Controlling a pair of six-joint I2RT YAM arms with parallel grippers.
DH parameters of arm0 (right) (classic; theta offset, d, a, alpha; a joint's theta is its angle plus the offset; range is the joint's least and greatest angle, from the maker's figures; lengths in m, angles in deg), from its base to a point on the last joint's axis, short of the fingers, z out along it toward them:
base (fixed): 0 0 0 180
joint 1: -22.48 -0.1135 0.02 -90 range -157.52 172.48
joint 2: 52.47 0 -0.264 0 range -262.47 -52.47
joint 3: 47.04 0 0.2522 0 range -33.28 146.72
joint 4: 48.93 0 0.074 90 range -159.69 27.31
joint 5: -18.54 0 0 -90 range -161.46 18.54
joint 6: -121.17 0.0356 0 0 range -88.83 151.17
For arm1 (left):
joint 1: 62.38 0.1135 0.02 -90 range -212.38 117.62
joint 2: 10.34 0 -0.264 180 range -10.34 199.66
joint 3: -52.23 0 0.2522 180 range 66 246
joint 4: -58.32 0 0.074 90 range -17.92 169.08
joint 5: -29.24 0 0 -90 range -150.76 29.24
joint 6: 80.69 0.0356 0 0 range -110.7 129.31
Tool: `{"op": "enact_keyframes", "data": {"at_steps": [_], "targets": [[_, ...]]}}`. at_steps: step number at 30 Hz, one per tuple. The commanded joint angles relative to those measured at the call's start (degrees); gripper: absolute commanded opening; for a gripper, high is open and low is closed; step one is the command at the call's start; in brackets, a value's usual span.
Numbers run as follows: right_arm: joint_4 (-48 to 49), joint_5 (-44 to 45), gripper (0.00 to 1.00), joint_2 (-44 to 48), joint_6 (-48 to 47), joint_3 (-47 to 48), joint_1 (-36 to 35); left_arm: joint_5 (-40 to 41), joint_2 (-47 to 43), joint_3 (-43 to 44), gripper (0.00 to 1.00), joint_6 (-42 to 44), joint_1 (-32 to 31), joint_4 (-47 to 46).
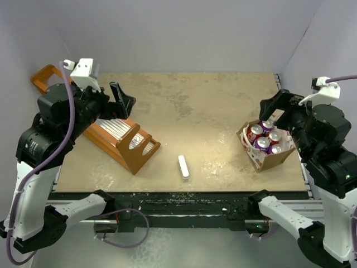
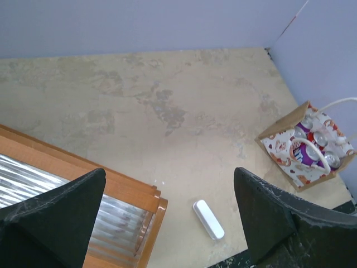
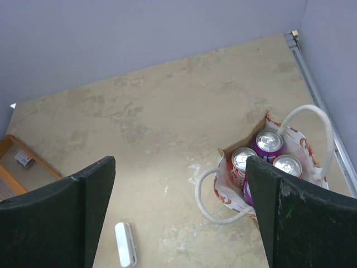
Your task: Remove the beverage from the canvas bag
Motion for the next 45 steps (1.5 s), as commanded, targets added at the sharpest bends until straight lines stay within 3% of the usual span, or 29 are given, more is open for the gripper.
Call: {"op": "enact_keyframes", "data": {"at_steps": [1,13,23,30,38,45], "targets": [[-1.4,0.7,1.00,-1.1,0.4,4.4,0.6,3.0,0.9,5.6,0.99,0.2,0.2,-2.8],[-2.8,-1.5,1.00,-3.3,2.3,6.0,1.2,3.3,2.0,12.9,0.99,0.6,0.4,-1.7],[3.0,-10.0,1.00,0.9,7.4,-4.7,1.5,-0.1,0.4,9.7,0.99,-3.2,0.4,1.1],[5.0,-12.7,1.00,2.4,7.6,-10.2,1.5,-7.9,1.5,7.5,0.99,-5.9,0.5,1.4],[-6.7,-7.8,1.00,-5.5,0.6,-6.1,1.6,-19.5,7.0,6.7,0.99,-7.6,0.6,-1.7],[-12.1,-8.1,1.00,-8.5,1.9,-10.8,1.6,-30.0,10.5,2.4,0.99,-12.1,0.6,-8.8]]}}
